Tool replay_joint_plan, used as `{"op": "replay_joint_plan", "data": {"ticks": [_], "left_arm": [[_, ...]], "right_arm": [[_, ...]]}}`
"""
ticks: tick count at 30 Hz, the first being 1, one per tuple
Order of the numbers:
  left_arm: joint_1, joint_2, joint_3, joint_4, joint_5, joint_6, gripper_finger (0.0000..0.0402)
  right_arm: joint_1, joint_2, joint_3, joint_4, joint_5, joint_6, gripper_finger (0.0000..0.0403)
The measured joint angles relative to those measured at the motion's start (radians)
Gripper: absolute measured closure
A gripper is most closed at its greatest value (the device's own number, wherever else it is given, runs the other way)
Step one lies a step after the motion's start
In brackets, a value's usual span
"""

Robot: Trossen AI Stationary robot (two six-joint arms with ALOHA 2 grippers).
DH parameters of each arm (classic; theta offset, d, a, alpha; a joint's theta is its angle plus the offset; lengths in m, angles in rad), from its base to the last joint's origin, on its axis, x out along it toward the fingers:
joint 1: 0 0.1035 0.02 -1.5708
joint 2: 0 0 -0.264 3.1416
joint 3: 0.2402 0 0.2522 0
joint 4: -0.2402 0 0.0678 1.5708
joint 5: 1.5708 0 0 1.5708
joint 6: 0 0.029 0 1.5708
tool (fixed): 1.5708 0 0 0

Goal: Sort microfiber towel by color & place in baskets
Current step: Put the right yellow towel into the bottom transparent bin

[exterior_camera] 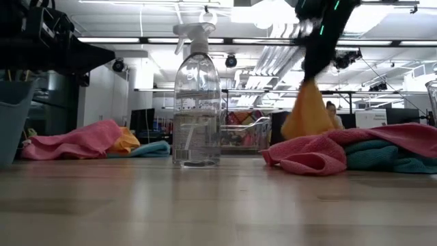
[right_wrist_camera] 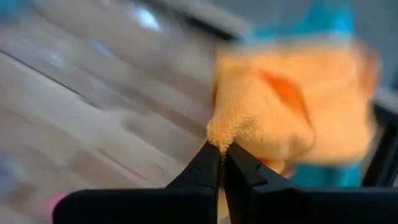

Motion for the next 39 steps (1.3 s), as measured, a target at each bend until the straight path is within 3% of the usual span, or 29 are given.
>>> {"op": "replay_joint_plan", "data": {"ticks": [5,10,18,24,27,32,35,39], "left_arm": [[0.0,0.0,0.0,0.0,0.0,0.0,0.0401],[0.0,0.0,0.0,0.0,0.0,0.0,0.0401],[0.0,0.0,0.0,0.0,0.0,0.0,0.0401],[0.0,0.0,0.0,0.0,0.0,0.0,0.0401],[0.0,0.0,0.0,0.0,0.0,0.0,0.0401],[0.0,0.0,0.0,-0.001,0.0,0.0,0.0401],[0.0,0.0,0.0,-0.001,0.0,0.0,0.0401],[0.0,0.0,0.0,0.0,0.0,0.0,0.0401]], "right_arm": [[0.074,-0.189,0.15,-0.023,-0.21,0.023,0.0401],[0.233,-0.343,0.234,-0.094,-0.419,0.163,0.0402],[0.496,-0.532,0.256,-0.362,-0.416,0.628,0.0402],[0.539,-0.56,0.24,-0.566,-0.427,0.747,0.0403],[0.539,-0.554,0.192,-0.475,-0.504,0.749,0.0403],[0.574,-0.518,0.084,-0.127,-0.636,0.806,0.0403],[0.672,-0.485,0.044,-0.006,-0.674,0.869,0.0403],[0.872,-0.441,0.022,0.028,-0.647,0.963,0.0403]]}}
